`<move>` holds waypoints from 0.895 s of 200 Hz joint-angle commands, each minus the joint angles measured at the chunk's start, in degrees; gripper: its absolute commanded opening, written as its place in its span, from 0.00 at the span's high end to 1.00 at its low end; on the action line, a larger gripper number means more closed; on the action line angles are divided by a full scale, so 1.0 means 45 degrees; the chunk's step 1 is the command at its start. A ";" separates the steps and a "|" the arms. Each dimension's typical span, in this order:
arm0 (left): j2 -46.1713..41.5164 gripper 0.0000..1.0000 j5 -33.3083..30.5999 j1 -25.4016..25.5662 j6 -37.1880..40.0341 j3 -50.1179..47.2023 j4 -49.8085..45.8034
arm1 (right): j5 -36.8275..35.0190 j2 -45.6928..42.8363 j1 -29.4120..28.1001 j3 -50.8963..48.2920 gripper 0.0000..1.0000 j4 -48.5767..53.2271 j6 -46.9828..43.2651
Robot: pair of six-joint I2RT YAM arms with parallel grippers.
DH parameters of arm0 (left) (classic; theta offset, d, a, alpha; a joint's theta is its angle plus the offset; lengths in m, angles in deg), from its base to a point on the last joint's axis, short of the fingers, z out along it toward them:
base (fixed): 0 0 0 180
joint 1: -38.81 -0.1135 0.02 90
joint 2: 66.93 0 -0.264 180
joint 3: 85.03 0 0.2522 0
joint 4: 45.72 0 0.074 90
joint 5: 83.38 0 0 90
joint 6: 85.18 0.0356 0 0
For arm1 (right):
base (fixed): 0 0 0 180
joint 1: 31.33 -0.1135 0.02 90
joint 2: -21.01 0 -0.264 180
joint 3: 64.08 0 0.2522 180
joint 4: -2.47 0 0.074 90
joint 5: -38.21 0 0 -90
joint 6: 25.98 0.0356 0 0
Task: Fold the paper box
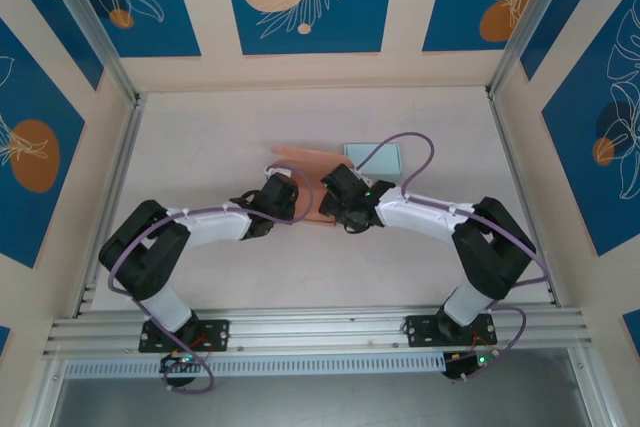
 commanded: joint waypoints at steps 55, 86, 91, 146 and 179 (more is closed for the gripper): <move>0.0324 0.94 -0.0366 0.0116 -0.0125 -0.0056 -0.0214 | -0.0367 0.2704 0.0302 0.1718 0.46 0.1630 -0.0658; 0.0406 0.94 -0.0382 0.0129 -0.0144 -0.0075 -0.0201 | -0.0721 0.3157 0.0297 0.1803 0.62 0.2033 -0.0569; 0.0421 0.94 -0.0378 0.0124 -0.0149 -0.0075 -0.0211 | -0.0770 0.3224 0.0309 0.1832 0.62 0.2089 -0.0595; 0.0388 0.94 -0.0470 0.0128 -0.0241 -0.0094 -0.0264 | -0.1601 0.4562 0.0011 0.3112 0.59 0.4560 -0.1256; 0.0379 0.94 -0.0715 0.0129 -0.0184 0.0022 -0.0467 | -0.2447 0.5594 -0.0364 0.4286 0.60 0.6577 -0.1437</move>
